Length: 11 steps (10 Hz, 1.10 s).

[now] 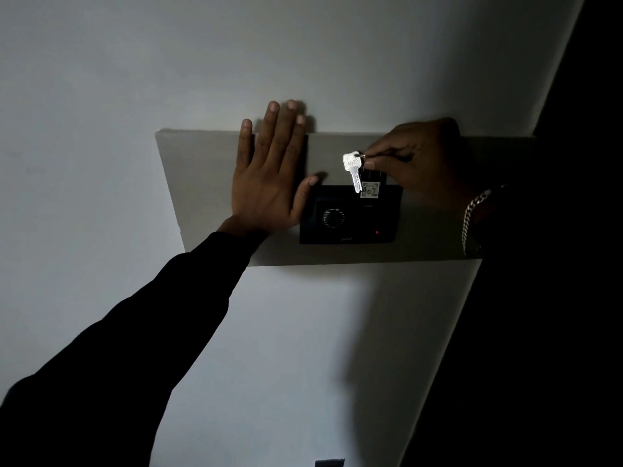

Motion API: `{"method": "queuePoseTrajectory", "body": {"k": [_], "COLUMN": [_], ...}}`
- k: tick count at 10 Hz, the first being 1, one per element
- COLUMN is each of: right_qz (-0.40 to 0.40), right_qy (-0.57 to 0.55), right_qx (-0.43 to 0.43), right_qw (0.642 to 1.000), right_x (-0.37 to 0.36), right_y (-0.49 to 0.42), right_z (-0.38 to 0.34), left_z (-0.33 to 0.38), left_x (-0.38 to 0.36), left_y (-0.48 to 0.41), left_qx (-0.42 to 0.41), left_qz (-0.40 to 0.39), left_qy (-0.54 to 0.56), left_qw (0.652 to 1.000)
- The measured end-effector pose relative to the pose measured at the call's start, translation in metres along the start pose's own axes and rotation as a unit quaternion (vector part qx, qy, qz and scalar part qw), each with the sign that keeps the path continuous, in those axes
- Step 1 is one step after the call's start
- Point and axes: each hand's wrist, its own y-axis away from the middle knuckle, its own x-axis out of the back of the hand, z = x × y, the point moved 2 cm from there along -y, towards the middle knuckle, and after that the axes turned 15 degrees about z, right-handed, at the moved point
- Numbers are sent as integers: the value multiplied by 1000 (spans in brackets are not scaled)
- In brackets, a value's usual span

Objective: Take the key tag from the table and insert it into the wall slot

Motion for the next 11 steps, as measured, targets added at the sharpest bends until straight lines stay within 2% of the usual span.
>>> {"method": "queuePoseTrajectory", "body": {"k": [7, 9, 11], "right_qz": [23, 11, 43], "right_qy": [-20, -13, -46], "right_qx": [33, 51, 48], "right_qw": [999, 999, 997], "right_x": [-4, -2, 5], "right_y": [15, 20, 29], "right_z": [3, 1, -2], "left_z": [-4, -2, -5], "left_x": [-10, 1, 25], "left_y": [7, 4, -8], "left_qx": [-12, -4, 23], "left_qz": [-2, -36, -100], "left_qy": [-19, -11, 50], "left_qw": [1000, 999, 994]}}
